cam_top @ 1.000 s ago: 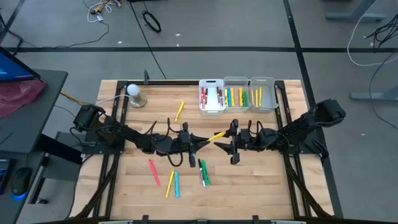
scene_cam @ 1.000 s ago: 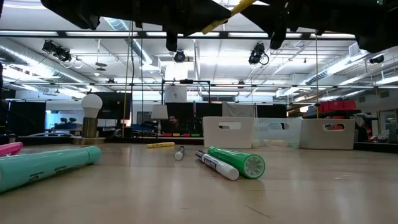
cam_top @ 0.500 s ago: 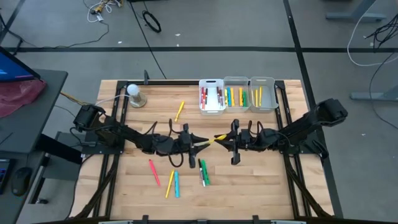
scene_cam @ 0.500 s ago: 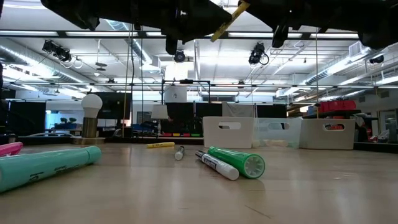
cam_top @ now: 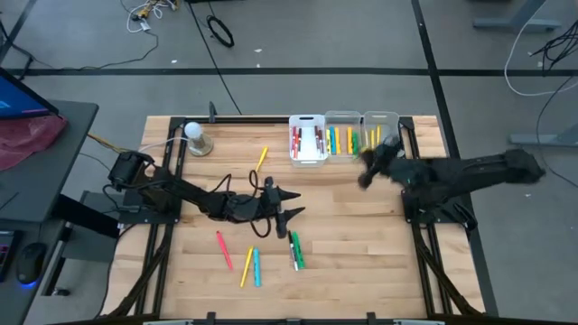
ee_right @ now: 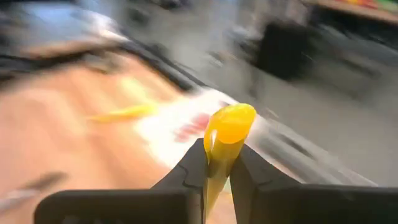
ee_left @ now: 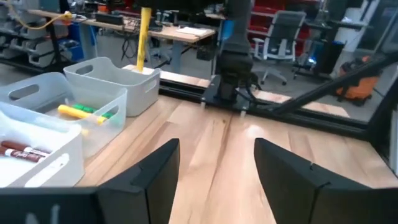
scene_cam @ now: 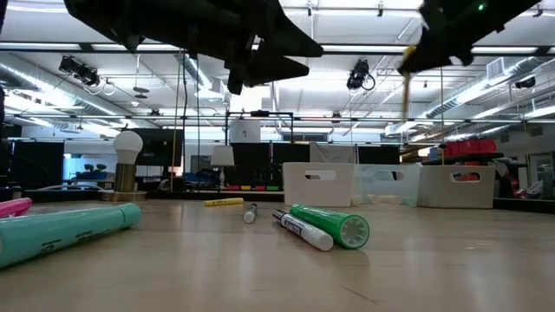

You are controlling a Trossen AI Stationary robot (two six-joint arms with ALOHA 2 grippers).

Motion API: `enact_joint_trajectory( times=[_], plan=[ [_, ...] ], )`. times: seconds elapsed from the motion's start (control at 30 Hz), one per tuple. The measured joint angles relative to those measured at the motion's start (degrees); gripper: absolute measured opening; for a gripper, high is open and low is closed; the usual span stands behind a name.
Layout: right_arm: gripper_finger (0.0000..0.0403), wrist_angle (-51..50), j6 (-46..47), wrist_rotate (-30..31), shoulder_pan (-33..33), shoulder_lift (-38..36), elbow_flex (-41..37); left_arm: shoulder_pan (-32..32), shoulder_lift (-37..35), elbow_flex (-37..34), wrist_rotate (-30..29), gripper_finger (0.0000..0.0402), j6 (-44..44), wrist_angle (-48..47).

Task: Pick & Place Markers
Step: Put the yellow pen into the gray bin

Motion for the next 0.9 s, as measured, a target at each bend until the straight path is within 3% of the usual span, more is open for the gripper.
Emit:
enact_joint_trajectory(
  times=[0.13,0.3,0.43,0.5,0.63,0.9],
  plan=[
    [0.0037,-16.6,4.0,-4.9,-15.0,-0.6,4.5,1.2,0.6,0.0,0.0,0.0215,-1.6,-0.3],
    [0.0037,-13.8,-2.6,-21.4,-35.9,3.6,3.3,1.9,0.6,0.0,0.0,0.0209,-2.5,0.1],
    [0.0038,-8.9,-7.5,-26.1,-49.0,10.6,2.3,1.9,0.6,0.0,0.0,0.0209,-2.4,0.1],
    [0.0038,-7.1,-7.7,-31.3,-54.1,14.6,2.4,1.9,0.6,0.0,0.1,0.0209,-2.4,0.1],
    [0.0038,-5.6,-7.0,-39.6,-60.2,21.6,2.4,1.9,0.6,0.0,0.0,0.0209,-2.3,0.1],
    [0.0039,-4.4,-5.8,-39.8,-62.3,30.3,2.4,1.9,0.6,0.0,0.1,0.0209,-2.3,0.1]
  ],
)
